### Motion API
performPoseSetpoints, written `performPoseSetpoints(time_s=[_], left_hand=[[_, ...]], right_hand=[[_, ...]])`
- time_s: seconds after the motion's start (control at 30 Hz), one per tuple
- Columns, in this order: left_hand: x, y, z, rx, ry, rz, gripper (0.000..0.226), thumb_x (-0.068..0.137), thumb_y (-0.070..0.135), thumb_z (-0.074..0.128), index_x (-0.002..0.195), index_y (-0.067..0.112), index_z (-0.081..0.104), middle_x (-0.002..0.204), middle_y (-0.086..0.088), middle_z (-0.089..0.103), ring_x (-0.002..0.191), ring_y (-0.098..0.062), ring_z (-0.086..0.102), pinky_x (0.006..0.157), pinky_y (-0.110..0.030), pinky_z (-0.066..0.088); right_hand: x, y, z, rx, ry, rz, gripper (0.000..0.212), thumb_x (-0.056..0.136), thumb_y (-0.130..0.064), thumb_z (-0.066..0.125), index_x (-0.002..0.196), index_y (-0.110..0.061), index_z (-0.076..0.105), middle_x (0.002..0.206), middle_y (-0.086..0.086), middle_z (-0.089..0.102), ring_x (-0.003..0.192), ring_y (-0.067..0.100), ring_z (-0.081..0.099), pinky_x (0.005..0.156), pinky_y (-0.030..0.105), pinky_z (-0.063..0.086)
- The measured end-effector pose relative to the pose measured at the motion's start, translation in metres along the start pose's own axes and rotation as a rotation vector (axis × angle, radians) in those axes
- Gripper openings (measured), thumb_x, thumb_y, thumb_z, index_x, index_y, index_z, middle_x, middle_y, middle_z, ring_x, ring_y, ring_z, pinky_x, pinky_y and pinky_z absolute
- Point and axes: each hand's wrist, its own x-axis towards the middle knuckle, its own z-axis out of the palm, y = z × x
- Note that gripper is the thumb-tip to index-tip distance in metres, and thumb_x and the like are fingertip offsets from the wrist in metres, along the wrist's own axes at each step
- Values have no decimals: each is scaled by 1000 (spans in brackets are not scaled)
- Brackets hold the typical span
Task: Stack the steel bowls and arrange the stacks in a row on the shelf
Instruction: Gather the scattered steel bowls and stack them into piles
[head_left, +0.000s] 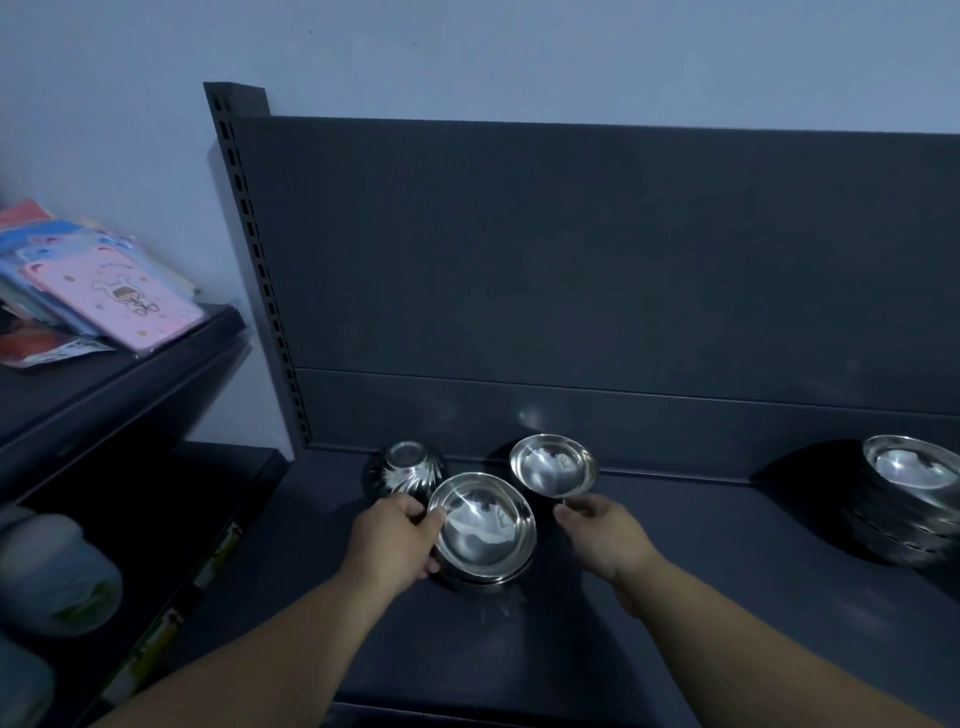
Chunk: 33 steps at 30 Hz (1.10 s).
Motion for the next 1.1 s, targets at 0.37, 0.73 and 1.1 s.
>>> performPoseSetpoints(time_s=[0.37, 0.73, 1.1], left_hand=[[1, -3, 11, -45, 10, 24, 10, 91, 29, 58, 92, 20, 63, 68, -2, 71, 48, -13, 67, 46, -24, 52], [6, -2, 6, -61, 40, 29, 20, 94, 33, 53, 87, 20, 66, 67, -3, 70, 53, -17, 70, 51, -27, 55], [72, -11, -20, 352, 81, 202, 69, 82, 29, 70, 142, 14, 40, 144, -10, 42, 130, -24, 43, 106, -28, 33]], right_hand=[[59, 8, -8, 238, 10, 225, 30, 94, -32, 57, 110, -7, 53, 103, 18, 65, 91, 35, 68, 81, 50, 59], [66, -11, -4, 501, 98, 110, 29, 92, -15, 52, 117, -4, 58, 107, 19, 66, 93, 34, 68, 71, 37, 58], [14, -51, -3, 326, -11, -97, 26, 84, -28, 63, 74, -5, 70, 61, 7, 62, 53, 17, 56, 56, 31, 55]])
